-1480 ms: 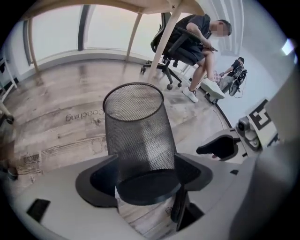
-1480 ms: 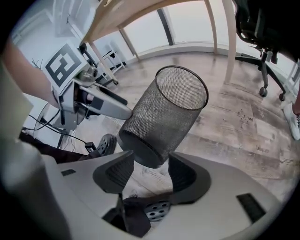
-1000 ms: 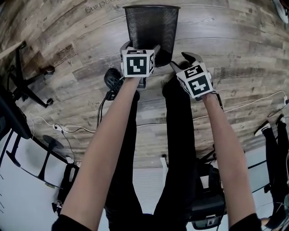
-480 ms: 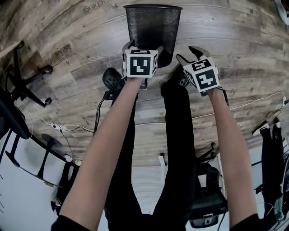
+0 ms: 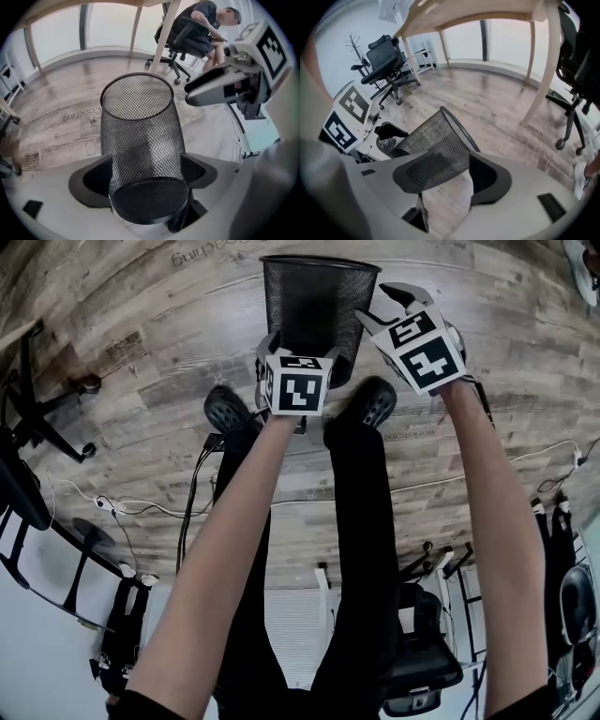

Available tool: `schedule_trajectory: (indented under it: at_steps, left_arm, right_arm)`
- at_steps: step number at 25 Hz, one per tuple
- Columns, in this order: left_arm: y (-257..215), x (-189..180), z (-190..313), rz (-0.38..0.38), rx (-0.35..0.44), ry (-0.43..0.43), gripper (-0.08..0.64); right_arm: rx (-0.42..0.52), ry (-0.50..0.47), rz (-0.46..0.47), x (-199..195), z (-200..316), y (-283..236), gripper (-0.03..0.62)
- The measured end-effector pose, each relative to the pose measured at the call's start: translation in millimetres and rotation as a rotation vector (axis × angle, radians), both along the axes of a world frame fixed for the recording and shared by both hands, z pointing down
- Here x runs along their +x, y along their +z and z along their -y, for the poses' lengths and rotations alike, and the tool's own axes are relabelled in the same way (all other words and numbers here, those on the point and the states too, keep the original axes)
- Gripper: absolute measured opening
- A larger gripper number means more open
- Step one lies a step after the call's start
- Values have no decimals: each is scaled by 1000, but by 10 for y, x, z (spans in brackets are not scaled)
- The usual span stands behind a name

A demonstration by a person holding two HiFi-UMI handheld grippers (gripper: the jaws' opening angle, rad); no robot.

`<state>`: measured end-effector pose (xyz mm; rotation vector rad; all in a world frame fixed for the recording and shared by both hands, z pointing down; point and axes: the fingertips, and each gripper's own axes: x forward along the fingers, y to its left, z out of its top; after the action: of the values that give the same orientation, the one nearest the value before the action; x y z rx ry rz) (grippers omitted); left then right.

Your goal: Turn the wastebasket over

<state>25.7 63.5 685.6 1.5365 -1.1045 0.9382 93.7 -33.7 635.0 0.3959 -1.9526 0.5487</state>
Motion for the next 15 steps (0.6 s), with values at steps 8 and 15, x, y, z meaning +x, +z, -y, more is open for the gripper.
schedule_trajectory:
  at_steps: [8,15]
  left_arm:
    - [6,6,-2,-8,1,-2,443]
    - [-7,57,7,17,64,-14,445]
  right_arm:
    - [133,-335,-27,-423,258,-90,245]
    - [150,-504,-98,-516,168,78,252]
